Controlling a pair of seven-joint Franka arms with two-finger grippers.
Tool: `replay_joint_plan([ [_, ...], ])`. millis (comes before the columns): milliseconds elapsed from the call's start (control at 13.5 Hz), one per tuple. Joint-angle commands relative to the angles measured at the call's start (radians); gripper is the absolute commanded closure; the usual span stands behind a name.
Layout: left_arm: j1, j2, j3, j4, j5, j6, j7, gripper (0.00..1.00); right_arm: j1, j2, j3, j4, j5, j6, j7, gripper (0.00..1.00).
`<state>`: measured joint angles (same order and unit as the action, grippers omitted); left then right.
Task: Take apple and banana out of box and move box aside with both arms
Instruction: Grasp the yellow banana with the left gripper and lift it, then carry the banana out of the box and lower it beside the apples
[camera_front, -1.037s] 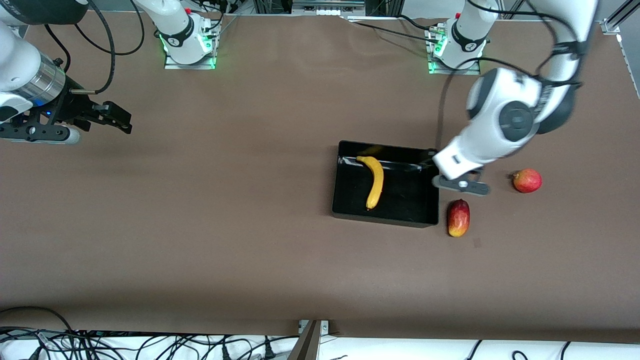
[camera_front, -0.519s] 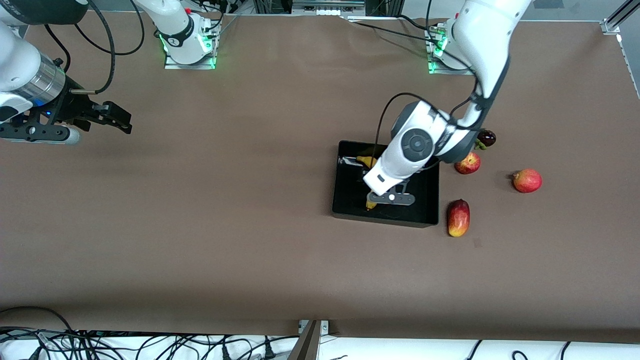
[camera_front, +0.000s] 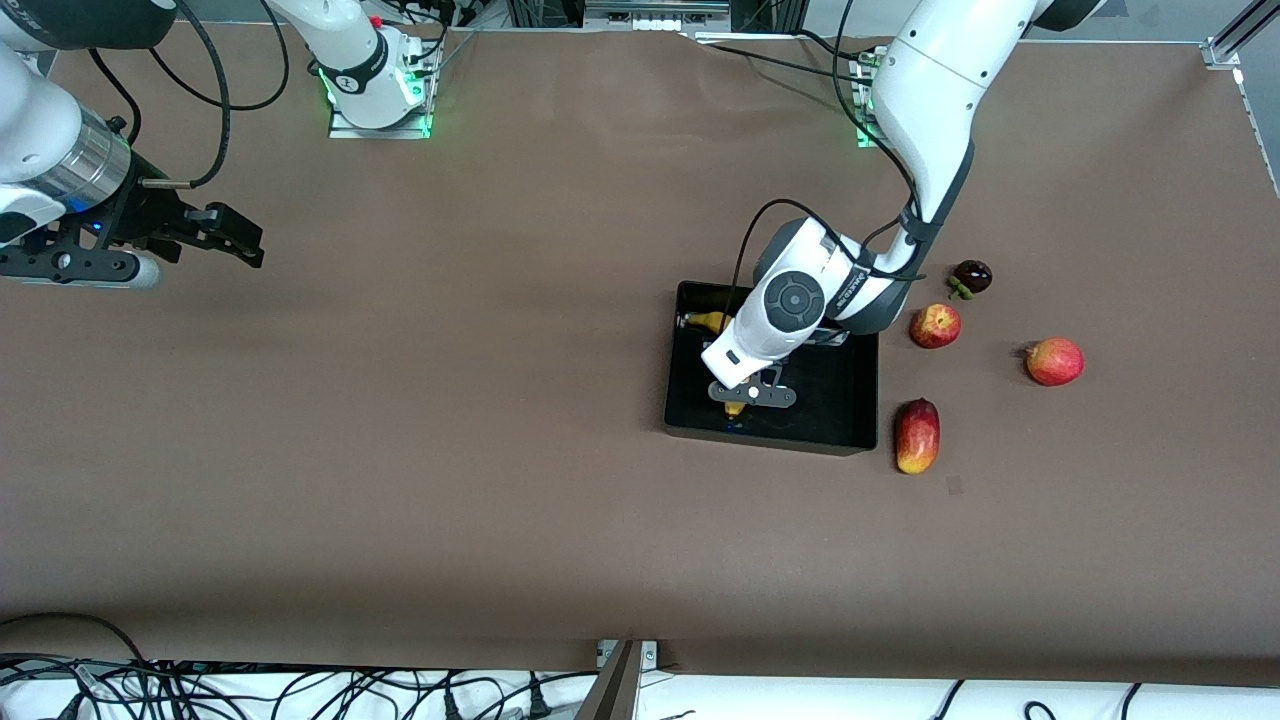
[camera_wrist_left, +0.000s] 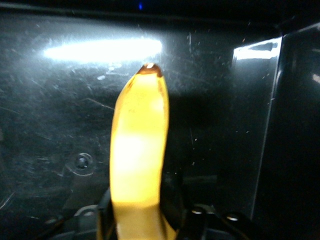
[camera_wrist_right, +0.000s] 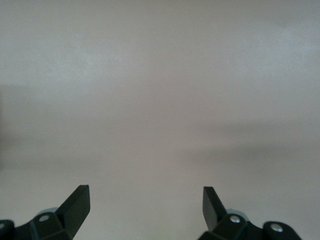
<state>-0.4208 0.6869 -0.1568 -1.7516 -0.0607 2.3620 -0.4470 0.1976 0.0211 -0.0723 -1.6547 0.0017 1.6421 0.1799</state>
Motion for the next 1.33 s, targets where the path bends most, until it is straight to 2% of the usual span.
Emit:
replay_joint_plan([
  [0,-0.009,-0.006,0.006,0.023,-0.008,-0.020,-0.004,1.00,-0.003,0.008,0.003,0.021,-0.017,-0.016,-0.002,0.00],
  [296,0.013,-0.084,0.008,0.035,-0.010,-0.156,-0.001,1.00,-0.003,0.008,0.003,0.021,-0.017,-0.015,-0.002,0.00],
  [593,0.085,-0.216,0.005,0.044,-0.022,-0.351,0.008,1.00,-0.003,0.008,0.003,0.021,-0.017,-0.015,-0.002,0.00],
  [741,0.141,-0.265,0.020,0.095,-0.021,-0.471,0.109,1.00,-0.003,0.011,0.003,0.021,-0.017,-0.015,-0.002,0.00],
  [889,0.178,-0.273,0.104,0.151,-0.016,-0.596,0.316,1.00,-0.003,0.013,0.003,0.021,-0.017,-0.015,-0.002,0.00],
  [963,0.195,-0.273,0.147,0.141,-0.008,-0.613,0.437,1.00,-0.003,0.013,0.003,0.021,-0.016,-0.015,-0.002,0.00],
  [1185,0.223,-0.230,0.294,0.119,-0.005,-0.561,0.733,0.98,-0.001,0.014,0.005,0.023,-0.011,-0.013,0.000,0.00],
  [1259,0.224,-0.213,0.322,0.112,0.007,-0.520,0.792,0.98,-0.001,0.014,0.005,0.027,-0.008,-0.013,0.001,0.00],
])
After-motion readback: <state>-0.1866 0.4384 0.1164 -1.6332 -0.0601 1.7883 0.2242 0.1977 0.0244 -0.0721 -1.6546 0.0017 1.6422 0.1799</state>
